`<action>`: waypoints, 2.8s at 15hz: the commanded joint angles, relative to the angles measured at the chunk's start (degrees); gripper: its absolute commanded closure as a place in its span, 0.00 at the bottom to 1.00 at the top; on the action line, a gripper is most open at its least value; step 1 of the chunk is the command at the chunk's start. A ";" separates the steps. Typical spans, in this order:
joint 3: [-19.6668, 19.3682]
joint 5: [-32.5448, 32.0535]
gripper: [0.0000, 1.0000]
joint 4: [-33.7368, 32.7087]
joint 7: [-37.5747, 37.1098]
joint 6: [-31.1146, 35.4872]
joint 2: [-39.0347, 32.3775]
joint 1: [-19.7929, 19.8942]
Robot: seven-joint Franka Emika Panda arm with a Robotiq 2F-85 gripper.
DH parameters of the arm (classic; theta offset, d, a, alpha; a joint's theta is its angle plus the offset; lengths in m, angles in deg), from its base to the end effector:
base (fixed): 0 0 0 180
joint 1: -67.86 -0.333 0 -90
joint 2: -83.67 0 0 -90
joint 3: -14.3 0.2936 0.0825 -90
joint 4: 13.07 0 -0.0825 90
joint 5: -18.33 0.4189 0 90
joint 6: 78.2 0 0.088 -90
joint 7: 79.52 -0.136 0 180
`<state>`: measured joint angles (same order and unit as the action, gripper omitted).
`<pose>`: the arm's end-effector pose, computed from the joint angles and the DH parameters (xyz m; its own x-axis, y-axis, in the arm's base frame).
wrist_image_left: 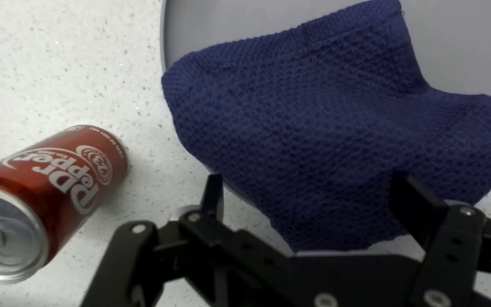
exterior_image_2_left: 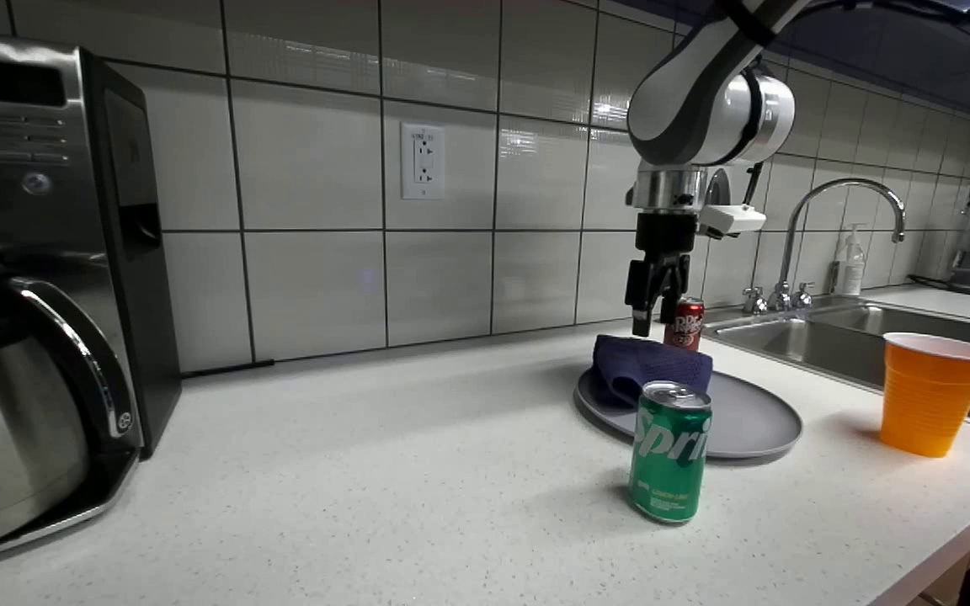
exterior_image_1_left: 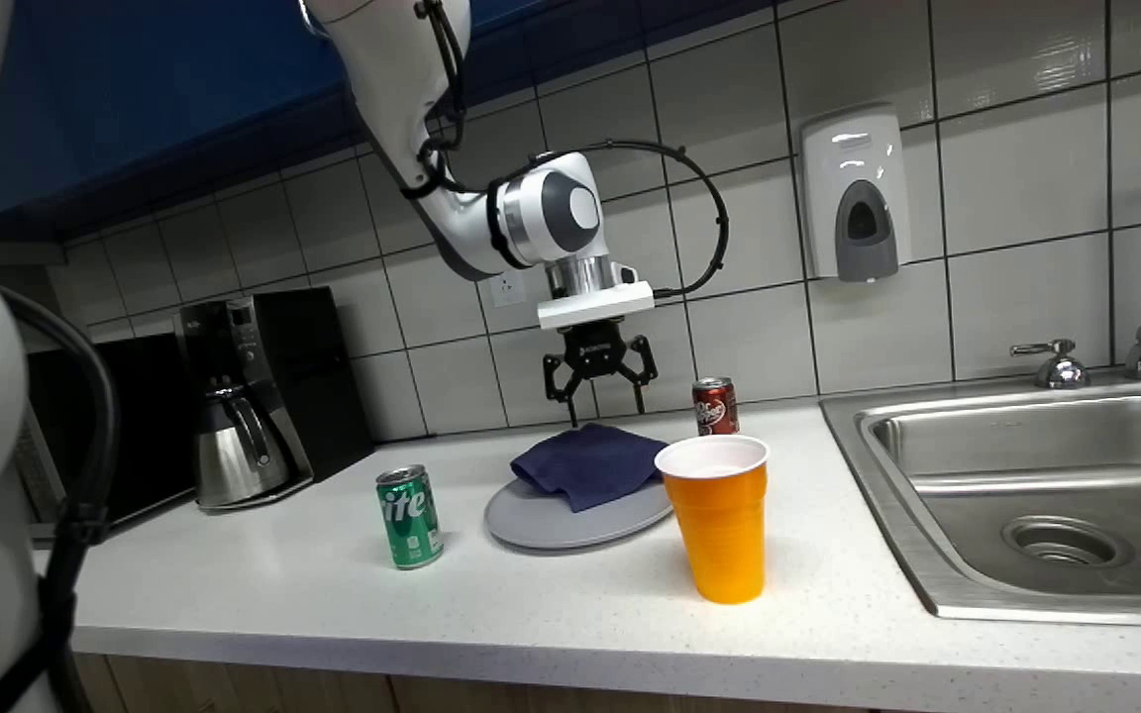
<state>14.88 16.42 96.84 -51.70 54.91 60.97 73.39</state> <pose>0.6403 -0.0568 0.2139 0.9127 0.4087 -0.0021 0.4086 -0.9124 0.0222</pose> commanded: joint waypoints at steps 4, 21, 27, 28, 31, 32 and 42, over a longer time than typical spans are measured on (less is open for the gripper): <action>1.56 1.55 0.00 -4.61 -1.14 -2.54 -3.53 0.41; 3.45 3.36 0.00 -5.40 -0.01 -3.54 -5.93 0.82; 3.42 3.52 0.26 -5.47 0.41 -3.88 -6.21 1.03; 3.42 3.54 0.34 -5.44 0.41 -3.90 -6.20 1.07; 3.33 3.46 0.58 -5.21 0.27 -3.65 -6.04 1.12; 3.33 3.48 0.66 -5.18 0.26 -3.62 -5.99 1.17; 3.05 2.68 0.98 -3.37 -1.25 -2.57 -3.85 0.41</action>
<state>17.41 19.12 93.03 -52.03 53.38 55.24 73.82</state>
